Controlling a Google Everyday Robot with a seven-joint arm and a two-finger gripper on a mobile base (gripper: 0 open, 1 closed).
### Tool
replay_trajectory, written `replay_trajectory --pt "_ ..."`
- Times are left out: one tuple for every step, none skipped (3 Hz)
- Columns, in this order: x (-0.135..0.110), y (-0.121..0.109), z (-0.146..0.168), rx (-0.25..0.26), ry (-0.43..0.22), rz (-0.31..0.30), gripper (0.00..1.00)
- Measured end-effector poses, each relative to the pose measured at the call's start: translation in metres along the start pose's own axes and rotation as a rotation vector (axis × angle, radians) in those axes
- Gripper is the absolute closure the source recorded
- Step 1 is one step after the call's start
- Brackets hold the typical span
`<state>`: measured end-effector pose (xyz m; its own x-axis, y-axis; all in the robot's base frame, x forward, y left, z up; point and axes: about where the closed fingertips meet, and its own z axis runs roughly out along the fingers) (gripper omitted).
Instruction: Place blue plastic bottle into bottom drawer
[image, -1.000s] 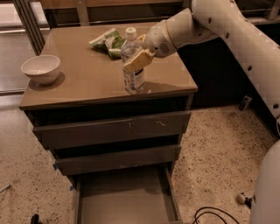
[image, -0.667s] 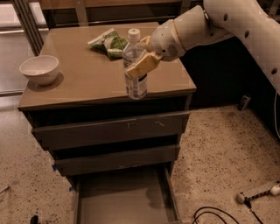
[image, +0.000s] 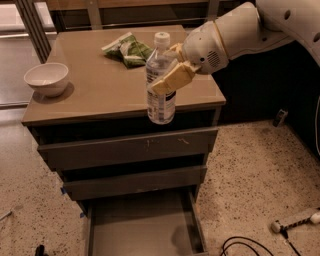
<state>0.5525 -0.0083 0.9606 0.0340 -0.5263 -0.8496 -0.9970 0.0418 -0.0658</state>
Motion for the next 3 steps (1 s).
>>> replay_trajectory --pt "0.006 0.003 0.008 -0.008 0.02 -0.019 1.0" --pt "0.031 0.018 0.022 0.009 0.017 -0.071 1.0" --pt "0.104 0.04 0.049 0.006 0.003 -0.038 1.0"
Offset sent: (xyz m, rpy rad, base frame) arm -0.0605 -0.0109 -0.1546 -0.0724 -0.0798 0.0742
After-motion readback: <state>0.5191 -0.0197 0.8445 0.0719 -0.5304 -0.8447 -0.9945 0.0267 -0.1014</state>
